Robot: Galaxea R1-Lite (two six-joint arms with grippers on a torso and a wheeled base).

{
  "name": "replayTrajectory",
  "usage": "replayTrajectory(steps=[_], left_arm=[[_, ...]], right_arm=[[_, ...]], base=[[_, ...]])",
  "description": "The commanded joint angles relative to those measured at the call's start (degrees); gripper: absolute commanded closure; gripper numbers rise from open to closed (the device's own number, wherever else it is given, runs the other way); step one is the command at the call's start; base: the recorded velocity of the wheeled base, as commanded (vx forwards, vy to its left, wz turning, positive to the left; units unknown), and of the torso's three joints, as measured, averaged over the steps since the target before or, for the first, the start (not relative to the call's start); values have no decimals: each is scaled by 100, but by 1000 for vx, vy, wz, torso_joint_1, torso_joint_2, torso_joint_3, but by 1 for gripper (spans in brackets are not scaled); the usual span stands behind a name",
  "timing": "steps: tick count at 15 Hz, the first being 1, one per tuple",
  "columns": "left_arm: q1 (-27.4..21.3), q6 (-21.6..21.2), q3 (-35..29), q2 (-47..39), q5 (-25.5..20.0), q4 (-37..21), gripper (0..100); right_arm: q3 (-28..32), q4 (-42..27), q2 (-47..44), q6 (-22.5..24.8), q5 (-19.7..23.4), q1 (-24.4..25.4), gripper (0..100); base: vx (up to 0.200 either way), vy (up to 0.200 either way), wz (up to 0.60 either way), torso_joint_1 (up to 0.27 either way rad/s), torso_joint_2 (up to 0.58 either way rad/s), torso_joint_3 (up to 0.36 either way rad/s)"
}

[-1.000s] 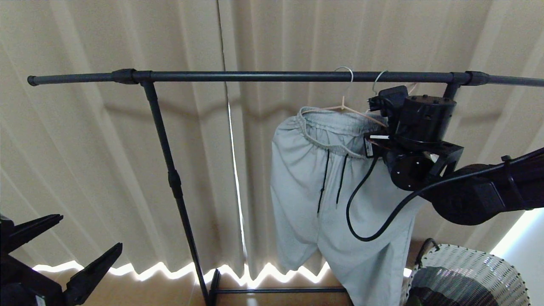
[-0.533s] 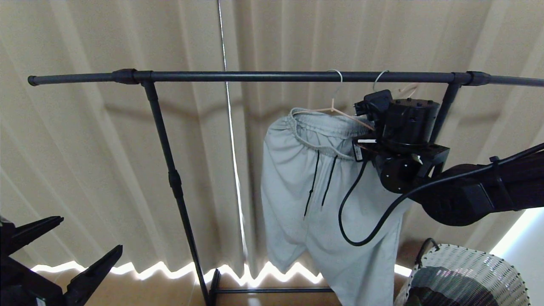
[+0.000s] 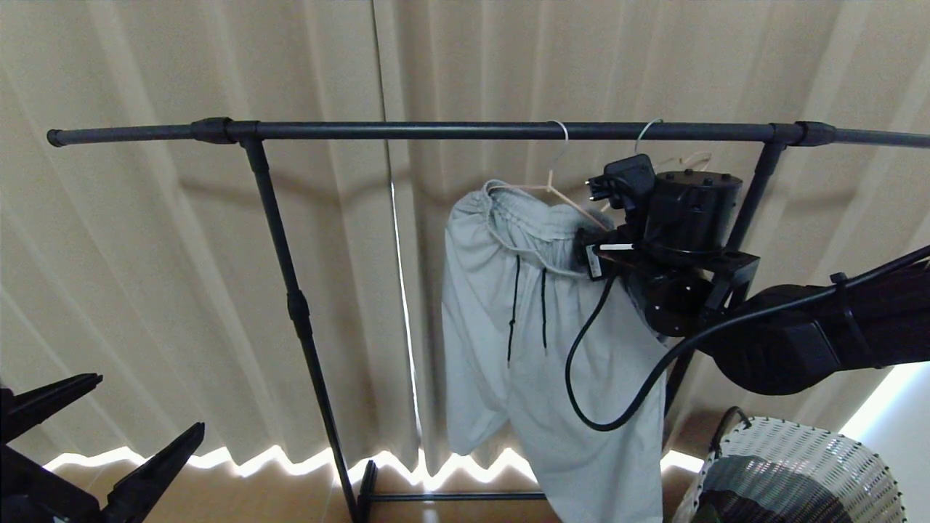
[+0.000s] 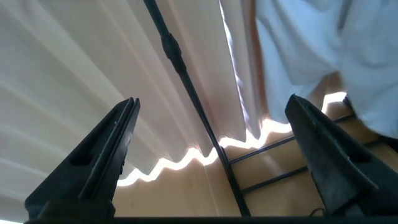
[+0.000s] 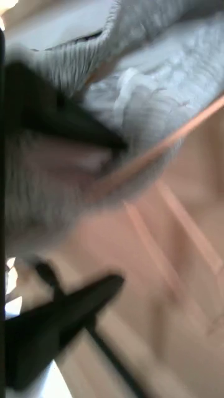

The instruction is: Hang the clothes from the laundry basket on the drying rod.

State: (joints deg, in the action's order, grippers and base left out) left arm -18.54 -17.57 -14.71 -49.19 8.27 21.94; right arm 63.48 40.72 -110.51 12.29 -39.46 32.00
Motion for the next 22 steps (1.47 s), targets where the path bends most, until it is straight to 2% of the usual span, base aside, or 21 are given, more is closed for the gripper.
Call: replayTrajectory(steps=[1,4,8,13,15,18,22], left_arm=[[0,-1,-5,32,8,3,0],[8,8,4,76,8,-6,0],[17,-1,-5,76,8,-6,0],[17,8,-32,76,8,-6,0],[26,8,-49,76,8,3,0],[26,8,-40,76,8,-6,0],[26,8,-32,76,8,3,0]], right_arm=[[-20,77,64,-7,193,113,0],[-116,499,56,-7,554,157,0],[-195,710,56,-7,756,184,0],[-749,1870,100,10,1986,201,0],[-811,2098,223,10,2092,166,0],[-1109,2107,601,19,2083,-141,0],[-2006,2107,1541,10,2092,-590,0]], base=[[0,0,0,0,0,0],[0,0,0,0,0,0],[0,0,0,0,0,0],[0,0,0,0,0,0],[0,0,0,0,0,0],[0,0,0,0,0,0],[0,0,0,0,0,0]])
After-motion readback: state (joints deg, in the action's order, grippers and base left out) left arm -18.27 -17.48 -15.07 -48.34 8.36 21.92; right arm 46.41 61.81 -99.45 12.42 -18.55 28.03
